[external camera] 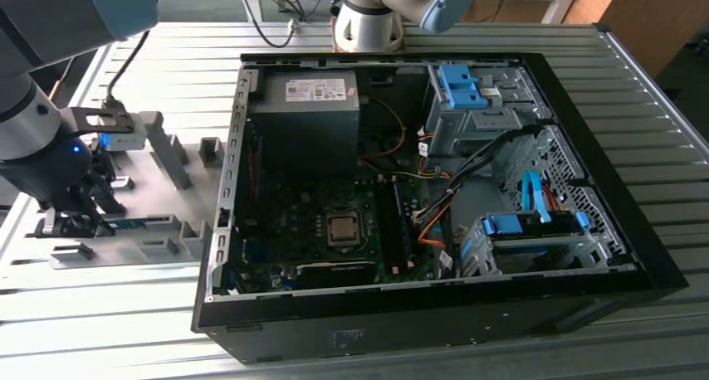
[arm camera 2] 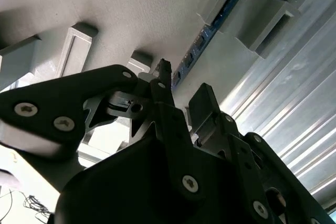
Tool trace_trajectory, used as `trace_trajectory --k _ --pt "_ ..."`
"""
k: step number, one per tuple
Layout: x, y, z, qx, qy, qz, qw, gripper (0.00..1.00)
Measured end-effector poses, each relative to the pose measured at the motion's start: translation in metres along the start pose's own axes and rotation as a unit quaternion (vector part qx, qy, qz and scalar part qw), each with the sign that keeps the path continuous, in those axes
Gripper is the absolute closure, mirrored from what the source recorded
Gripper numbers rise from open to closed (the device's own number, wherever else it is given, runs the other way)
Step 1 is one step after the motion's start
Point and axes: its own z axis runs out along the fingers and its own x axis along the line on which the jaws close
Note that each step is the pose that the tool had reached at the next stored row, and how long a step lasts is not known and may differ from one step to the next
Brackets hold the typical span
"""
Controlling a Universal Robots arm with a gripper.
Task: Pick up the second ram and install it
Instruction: 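Pick up the second ram and move it above second insertion slot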
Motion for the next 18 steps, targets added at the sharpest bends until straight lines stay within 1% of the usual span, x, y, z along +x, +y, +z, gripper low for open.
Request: trace_trajectory --k 4,5,11,12,18 --pt "0.0001 0.0001 0.0027 0.0003 0.0 0.0 1.0 0.6" --pt "0.0001 0.0002 0.0033 0.0005 0.0 0.0 1.0 0.67" --pt "0.0001 0.0002 0.0052 0.0005 0.0001 0.0 1.0 0.68" --pt "0.0001 0.0002 0.0055 0.0006 0.0 0.0 1.0 0.75" --pt "0.0001 0.0001 0.0069 0.0006 0.0 0.0 1.0 0.75"
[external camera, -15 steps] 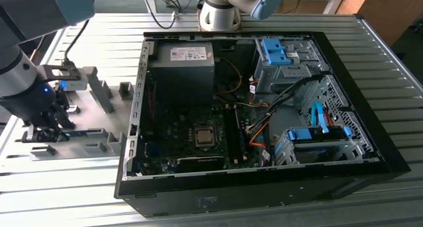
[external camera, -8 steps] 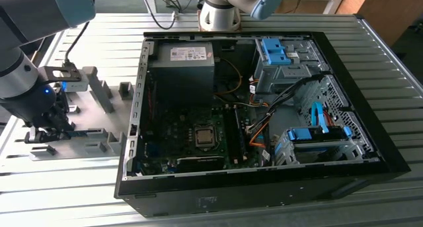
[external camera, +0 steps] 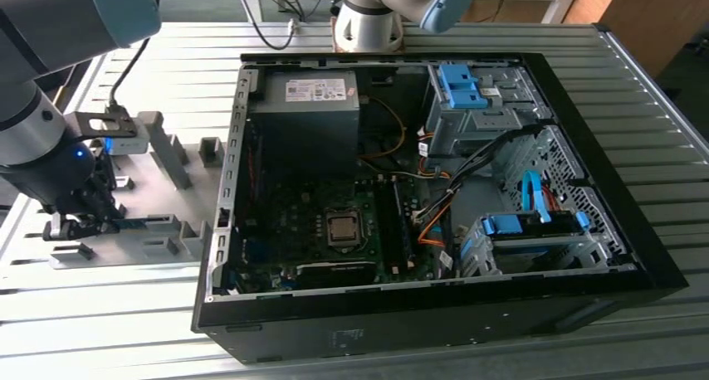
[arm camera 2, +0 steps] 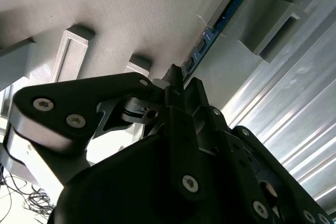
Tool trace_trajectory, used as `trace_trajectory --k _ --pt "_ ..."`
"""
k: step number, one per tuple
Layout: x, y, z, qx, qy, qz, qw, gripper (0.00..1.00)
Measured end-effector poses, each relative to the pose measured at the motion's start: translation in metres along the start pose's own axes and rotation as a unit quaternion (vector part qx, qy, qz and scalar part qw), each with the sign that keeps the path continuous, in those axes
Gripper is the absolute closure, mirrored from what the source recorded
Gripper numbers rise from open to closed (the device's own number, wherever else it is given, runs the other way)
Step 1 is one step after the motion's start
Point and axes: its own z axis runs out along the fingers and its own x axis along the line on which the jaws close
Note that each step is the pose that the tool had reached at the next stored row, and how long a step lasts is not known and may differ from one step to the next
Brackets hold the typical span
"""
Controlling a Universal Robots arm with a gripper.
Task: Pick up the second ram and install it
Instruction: 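Pick up the second ram and move it above second insertion slot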
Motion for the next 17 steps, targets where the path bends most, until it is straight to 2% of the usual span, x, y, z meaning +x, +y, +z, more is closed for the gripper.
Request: trace_trajectory --k 6,7,17 --pt "0.0 0.0 0.0003 0.0 0.0 0.0 1.0 0.76" --pt "0.0 0.0 0.0004 0.0 0.0 0.0 1.0 0.84" --pt "0.0 0.0 0.0004 0.0 0.0 0.0 1.0 0.86"
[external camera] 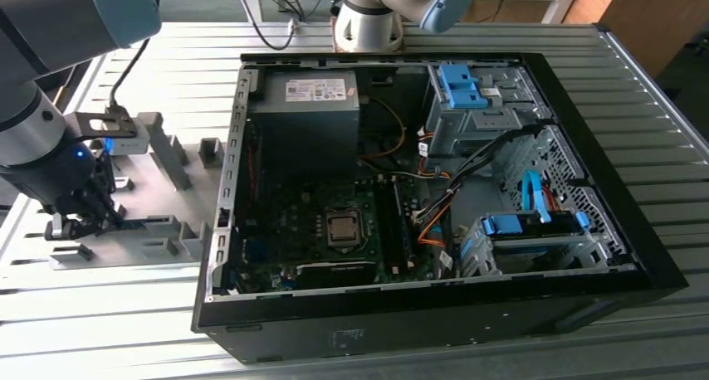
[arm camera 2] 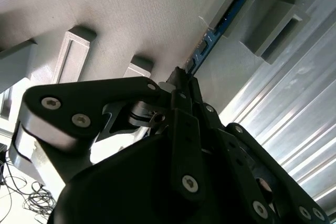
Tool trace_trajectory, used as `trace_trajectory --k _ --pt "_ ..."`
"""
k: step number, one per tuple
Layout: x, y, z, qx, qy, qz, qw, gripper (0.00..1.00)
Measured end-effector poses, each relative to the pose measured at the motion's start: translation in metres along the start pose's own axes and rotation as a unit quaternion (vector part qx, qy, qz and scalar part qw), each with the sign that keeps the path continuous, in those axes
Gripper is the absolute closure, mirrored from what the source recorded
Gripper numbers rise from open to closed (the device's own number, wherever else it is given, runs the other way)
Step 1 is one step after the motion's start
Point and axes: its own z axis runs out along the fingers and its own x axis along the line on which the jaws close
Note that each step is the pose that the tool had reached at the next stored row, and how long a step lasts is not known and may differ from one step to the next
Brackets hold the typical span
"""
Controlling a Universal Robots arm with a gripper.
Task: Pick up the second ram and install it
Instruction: 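Pick up the second ram and move it above second insertion slot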
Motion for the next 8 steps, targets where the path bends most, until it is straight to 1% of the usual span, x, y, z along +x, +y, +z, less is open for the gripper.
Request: trace_trajectory --k 5,8 --pt "0.0 -0.0001 -0.0003 0.0001 -0.0001 0.0 1.0 0.86" --pt "-0.0001 0.0 -0.0042 0.0 0.0 0.0 1.0 0.86"
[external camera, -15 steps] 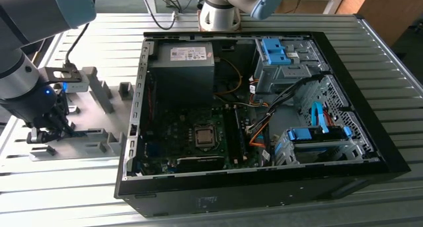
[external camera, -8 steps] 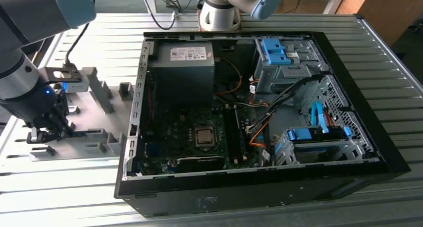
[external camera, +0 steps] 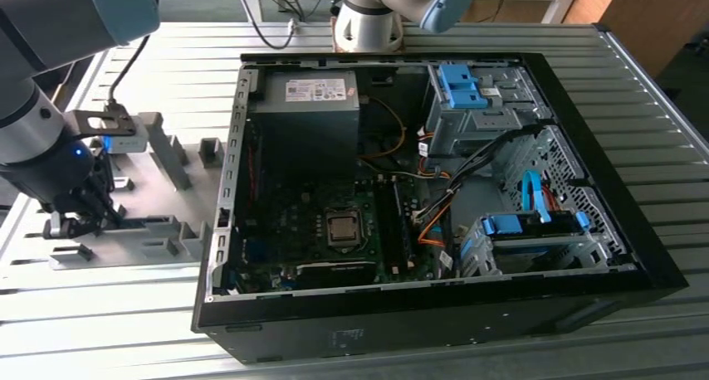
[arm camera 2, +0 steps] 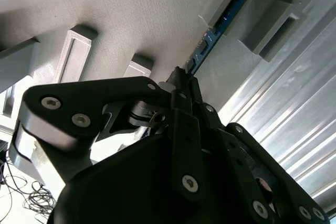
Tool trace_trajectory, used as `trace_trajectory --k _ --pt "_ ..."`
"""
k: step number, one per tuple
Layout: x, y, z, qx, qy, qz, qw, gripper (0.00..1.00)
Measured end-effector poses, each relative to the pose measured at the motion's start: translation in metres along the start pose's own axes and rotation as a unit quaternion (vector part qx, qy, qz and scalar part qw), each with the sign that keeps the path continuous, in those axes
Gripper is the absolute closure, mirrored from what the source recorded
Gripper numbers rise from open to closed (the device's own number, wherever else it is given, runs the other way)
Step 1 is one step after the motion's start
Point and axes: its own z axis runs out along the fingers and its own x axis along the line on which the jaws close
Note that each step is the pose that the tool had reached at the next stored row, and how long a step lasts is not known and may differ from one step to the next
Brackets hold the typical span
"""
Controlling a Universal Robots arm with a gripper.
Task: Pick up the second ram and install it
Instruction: 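Pick up the second ram and move it above second insertion slot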
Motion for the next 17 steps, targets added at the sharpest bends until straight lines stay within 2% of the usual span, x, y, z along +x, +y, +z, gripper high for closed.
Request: trace_trajectory --k 3,17 --pt "-0.0001 0.0001 -0.004 0.0 0.0 0.0 1.0 0.86" --pt "-0.0001 0.0002 -0.0073 0.0 0.0 0.0 1.0 0.86"
